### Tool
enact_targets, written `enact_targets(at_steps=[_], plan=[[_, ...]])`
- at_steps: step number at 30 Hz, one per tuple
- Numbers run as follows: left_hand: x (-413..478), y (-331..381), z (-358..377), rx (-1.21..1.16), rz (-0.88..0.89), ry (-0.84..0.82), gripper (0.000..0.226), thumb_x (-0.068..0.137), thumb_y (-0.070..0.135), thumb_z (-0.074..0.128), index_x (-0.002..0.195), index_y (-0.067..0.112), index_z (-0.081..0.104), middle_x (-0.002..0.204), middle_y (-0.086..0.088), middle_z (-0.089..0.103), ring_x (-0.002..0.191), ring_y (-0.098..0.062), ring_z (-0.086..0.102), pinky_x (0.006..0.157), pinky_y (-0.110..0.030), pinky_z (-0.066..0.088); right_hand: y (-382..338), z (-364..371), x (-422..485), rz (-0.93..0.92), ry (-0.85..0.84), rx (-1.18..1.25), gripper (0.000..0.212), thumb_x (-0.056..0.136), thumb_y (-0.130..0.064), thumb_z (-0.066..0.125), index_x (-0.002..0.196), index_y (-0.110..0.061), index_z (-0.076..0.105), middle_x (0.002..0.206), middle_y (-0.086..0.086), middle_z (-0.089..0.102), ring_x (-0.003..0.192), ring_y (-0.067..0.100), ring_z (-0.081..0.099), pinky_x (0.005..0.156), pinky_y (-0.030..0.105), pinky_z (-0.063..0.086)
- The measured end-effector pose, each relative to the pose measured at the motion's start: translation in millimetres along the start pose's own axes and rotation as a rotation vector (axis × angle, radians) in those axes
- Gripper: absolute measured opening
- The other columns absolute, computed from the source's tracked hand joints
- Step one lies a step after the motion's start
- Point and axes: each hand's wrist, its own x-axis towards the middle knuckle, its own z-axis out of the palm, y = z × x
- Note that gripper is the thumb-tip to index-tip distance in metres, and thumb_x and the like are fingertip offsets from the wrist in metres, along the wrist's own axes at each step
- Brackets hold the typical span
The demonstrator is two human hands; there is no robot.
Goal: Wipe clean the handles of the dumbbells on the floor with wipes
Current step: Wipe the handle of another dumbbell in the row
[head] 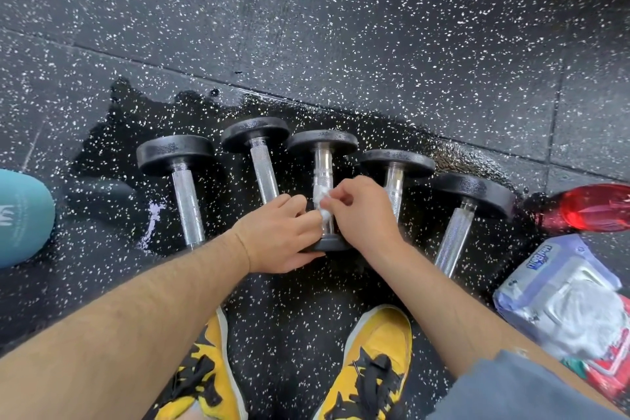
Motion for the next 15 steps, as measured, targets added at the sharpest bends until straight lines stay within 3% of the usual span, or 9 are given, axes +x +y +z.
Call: enact_targets(at_steps=[5,7,10,12,15], plan=[[0.9,1.8,2.2,0.010,-0.007,0.022,0.038,0.089,0.053,0.066,0.087,0.015,0.067,0.087,-0.001,0.054,0.077,-0.024,0.044,0.065,-0.036,0.043,5.0,6.3,-3.8,-0.177,-0.059,-0.045,0.019,0.093,-0.028,0.068,0.078,-0.017,0.067,0.088,-0.008,0.051,0.077,0.007,0.053,0.072,0.023,0.046],[0.9,0.6,2.1,0.013,-0.004,0.027,0.039,0.090,0.053,0.066,0.087,0.015,0.068,0.088,-0.001,0.055,0.078,-0.024,0.044,0.066,-0.037,0.044,4.9,3.8,2.9,-0.231,-0.098,-0.091,0.011,0.092,-0.026,0.069,0.090,-0.017,0.074,0.089,-0.006,0.051,0.080,0.012,0.053,0.075,0.029,0.048],[0.0,1.1,3.5,0.027,-0.013,0.023,0.043,0.096,0.054,0.052,0.090,0.015,0.068,0.090,-0.002,0.055,0.078,-0.024,0.046,0.067,-0.037,0.044,-2.7,1.2,12.1,-0.275,-0.167,-0.196,0.020,0.095,-0.030,0.064,0.111,-0.023,0.074,0.089,-0.011,0.047,0.086,0.012,0.051,0.079,0.031,0.046],[-0.6,2.1,5.9,0.011,-0.026,0.042,0.041,0.095,0.055,0.059,0.090,0.015,0.066,0.091,-0.002,0.055,0.077,-0.025,0.046,0.067,-0.037,0.043,-9.0,0.0,13.4,-0.313,-0.241,-0.333,0.024,0.098,-0.031,0.056,0.114,-0.026,0.072,0.094,-0.008,0.052,0.093,0.016,0.054,0.079,0.035,0.049],[0.3,1.9,6.4,0.014,-0.036,0.057,0.042,0.092,0.056,0.063,0.089,0.014,0.066,0.091,-0.002,0.056,0.077,-0.025,0.045,0.067,-0.037,0.042,-15.4,-2.8,17.4,-0.352,-0.264,-0.528,0.025,0.100,-0.038,0.048,0.110,-0.034,0.070,0.091,-0.006,0.054,0.097,0.021,0.055,0.068,0.033,0.044]])
